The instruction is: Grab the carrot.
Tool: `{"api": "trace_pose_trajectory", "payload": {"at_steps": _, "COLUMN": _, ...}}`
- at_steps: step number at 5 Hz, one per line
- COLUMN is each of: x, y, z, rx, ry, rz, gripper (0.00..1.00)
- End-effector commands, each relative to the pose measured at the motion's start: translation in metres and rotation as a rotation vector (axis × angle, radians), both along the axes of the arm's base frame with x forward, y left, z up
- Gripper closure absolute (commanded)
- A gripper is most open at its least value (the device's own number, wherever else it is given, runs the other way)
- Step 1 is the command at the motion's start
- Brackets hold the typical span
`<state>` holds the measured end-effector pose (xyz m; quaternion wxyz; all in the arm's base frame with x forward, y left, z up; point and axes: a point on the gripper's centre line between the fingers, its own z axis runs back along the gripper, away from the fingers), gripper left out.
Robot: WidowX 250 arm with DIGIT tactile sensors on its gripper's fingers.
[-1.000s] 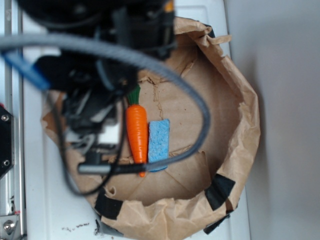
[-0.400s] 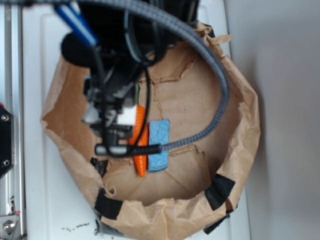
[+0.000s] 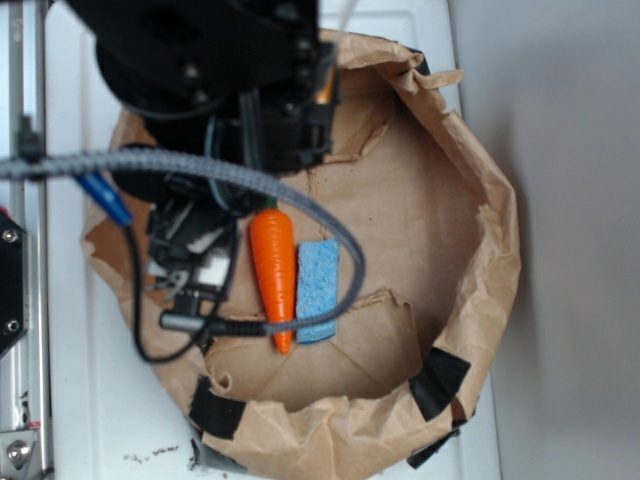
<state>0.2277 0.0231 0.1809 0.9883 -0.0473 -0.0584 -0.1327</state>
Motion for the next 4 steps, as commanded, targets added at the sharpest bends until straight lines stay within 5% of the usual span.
{"api": "trace_pose_trajectory", "payload": {"at_steps": 1, "x": 0.003, "y": 0.014, "z": -0.038, "rx": 0.031, "ry": -0.054, "rz": -0.041, "gripper": 0.0}}
{"api": "trace_pose_trajectory", "payload": {"at_steps": 2, "x": -0.002, "y": 0.006, "z": -0.056, "rx": 0.028, "ry": -0.043, "rz": -0.08, "gripper": 0.0}}
{"api": "trace_pose_trajectory", "payload": {"at_steps": 4, "x": -0.006, "y": -0.024, "z": -0.092, "rx": 0.123, "ry": -0.047, "rz": -0.109, "gripper": 0.0}}
